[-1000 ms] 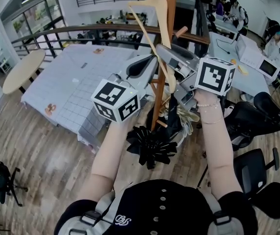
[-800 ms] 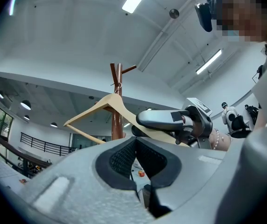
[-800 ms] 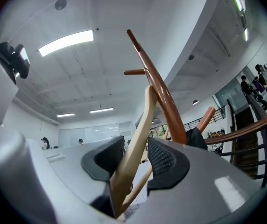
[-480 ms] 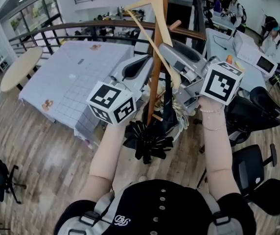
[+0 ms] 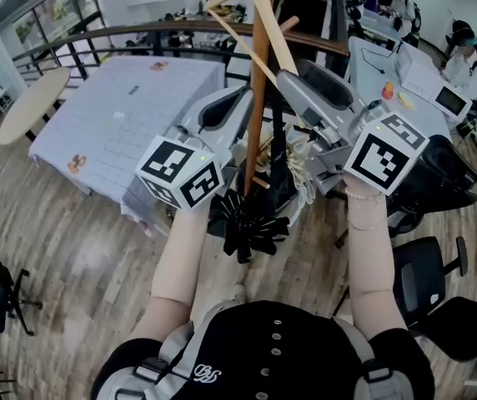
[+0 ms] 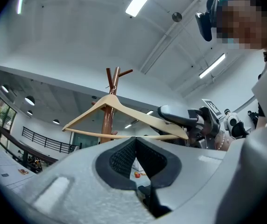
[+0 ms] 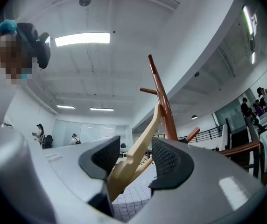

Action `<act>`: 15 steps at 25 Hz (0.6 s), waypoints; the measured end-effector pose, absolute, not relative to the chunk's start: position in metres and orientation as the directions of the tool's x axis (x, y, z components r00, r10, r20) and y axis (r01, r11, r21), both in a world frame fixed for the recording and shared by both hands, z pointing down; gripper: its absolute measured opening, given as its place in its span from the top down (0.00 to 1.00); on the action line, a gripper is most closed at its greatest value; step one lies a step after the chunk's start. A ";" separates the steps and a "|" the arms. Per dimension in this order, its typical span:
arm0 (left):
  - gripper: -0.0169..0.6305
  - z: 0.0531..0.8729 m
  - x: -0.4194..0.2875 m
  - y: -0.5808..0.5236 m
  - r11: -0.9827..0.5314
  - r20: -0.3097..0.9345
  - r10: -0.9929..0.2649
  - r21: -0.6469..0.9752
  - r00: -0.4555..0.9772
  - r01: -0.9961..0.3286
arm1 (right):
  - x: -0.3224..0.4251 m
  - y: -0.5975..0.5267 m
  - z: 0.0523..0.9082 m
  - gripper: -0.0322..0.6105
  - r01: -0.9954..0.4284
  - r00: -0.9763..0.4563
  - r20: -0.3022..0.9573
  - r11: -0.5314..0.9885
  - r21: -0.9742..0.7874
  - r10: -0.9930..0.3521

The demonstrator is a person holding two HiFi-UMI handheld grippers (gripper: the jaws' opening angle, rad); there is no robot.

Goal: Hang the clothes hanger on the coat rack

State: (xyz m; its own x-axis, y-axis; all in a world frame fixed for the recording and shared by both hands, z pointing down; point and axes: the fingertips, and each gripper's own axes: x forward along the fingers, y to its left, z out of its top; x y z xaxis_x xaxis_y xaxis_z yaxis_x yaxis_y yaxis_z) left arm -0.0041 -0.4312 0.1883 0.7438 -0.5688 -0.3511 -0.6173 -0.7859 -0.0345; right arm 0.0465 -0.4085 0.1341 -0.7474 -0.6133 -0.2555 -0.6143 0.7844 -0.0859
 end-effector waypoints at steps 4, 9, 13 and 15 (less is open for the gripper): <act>0.98 0.195 0.003 -0.420 -0.784 -0.339 -0.573 -0.037 0.746 -0.620 | 0.052 -0.395 0.139 0.63 -0.607 -0.752 -0.268 0.791 -0.075 -0.602; 0.98 0.203 0.006 -0.410 -0.777 -0.334 -0.591 -0.008 0.734 -0.629 | 0.066 -0.380 0.148 0.63 -0.637 -0.723 -0.289 0.767 -0.073 -0.628; 0.98 0.211 0.011 -0.400 -0.774 -0.327 -0.600 0.007 0.730 -0.633 | 0.079 -0.369 0.160 0.63 -0.655 -0.702 -0.304 0.752 -0.079 -0.644; 0.98 0.213 0.012 -0.396 -0.773 -0.335 -0.604 0.026 0.723 -0.634 | 0.083 -0.363 0.167 0.64 -0.648 -0.702 -0.314 0.756 -0.092 -0.640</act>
